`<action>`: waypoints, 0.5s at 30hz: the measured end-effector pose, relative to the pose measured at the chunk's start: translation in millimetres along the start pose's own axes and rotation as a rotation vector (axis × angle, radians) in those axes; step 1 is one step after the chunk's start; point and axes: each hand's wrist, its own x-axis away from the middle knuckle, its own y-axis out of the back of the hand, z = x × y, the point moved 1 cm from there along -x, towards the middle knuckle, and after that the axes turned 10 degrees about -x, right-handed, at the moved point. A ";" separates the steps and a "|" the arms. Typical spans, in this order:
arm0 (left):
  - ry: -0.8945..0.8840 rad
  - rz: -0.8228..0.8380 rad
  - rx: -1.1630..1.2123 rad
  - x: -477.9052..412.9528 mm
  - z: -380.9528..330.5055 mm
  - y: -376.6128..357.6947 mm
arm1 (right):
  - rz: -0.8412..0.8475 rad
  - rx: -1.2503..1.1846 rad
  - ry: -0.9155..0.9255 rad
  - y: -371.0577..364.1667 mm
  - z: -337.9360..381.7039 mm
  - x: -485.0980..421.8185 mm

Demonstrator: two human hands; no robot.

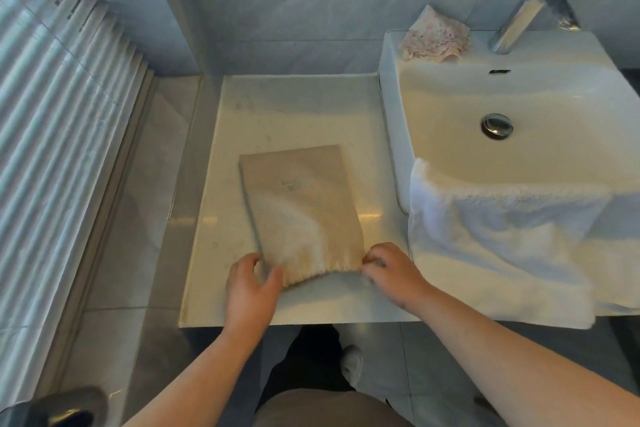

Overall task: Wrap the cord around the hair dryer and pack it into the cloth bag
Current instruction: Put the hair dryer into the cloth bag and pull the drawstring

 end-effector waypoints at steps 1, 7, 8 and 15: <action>0.131 0.036 0.082 -2.9 -2.3 -0.3 | -0.057 -0.107 -0.067 4.5 1.3 -4.7; 0.451 0.334 0.514 -32.2 -11.1 -7.8 | 0.122 -0.432 -0.386 -0.5 6.0 -32.0; 0.460 0.348 0.536 -36.5 -12.4 -8.9 | 0.148 -0.452 -0.392 -3.3 5.7 -30.9; 0.361 0.387 0.569 -39.9 -8.2 -15.0 | 0.166 -0.334 -0.296 -17.0 2.0 -16.9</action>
